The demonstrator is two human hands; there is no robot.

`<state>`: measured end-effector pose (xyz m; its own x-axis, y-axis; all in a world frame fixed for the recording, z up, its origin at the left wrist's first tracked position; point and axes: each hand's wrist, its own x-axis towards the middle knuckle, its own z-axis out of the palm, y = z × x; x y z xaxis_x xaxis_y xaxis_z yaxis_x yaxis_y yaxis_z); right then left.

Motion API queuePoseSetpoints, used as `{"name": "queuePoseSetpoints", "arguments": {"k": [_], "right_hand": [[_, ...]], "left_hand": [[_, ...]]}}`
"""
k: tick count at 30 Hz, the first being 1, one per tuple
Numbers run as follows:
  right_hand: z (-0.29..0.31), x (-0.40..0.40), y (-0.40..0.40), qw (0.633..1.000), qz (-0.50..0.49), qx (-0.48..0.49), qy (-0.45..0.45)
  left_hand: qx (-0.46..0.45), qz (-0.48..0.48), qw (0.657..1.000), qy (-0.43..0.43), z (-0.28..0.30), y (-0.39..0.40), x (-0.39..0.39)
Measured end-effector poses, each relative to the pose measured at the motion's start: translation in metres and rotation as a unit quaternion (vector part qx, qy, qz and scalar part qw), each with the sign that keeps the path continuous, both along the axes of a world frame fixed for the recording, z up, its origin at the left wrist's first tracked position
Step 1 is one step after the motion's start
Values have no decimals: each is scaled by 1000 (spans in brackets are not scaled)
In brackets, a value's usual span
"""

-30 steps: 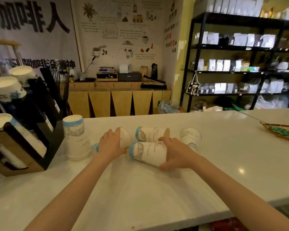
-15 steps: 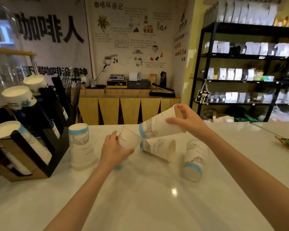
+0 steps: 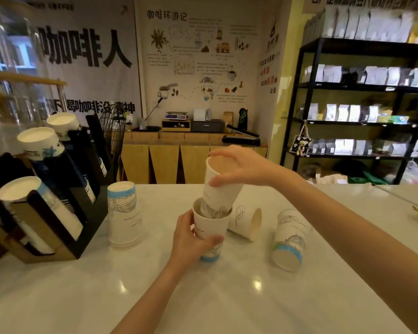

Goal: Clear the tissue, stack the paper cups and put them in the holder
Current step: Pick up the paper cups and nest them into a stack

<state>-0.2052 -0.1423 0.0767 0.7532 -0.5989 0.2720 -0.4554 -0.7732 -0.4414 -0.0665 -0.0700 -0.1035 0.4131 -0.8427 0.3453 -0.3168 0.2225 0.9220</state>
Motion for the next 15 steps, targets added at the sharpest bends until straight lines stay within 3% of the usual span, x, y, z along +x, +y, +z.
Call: {"name": "queuePoseSetpoints", "arguments": {"k": [6, 15], "right_hand": [[-54, 29, 2, 994, 19, 9, 104], [-74, 25, -1, 996, 3, 84, 40]], "left_hand": [[23, -9, 1000, 2, 2, 3, 2], [56, -5, 998, -3, 7, 2, 1]]}}
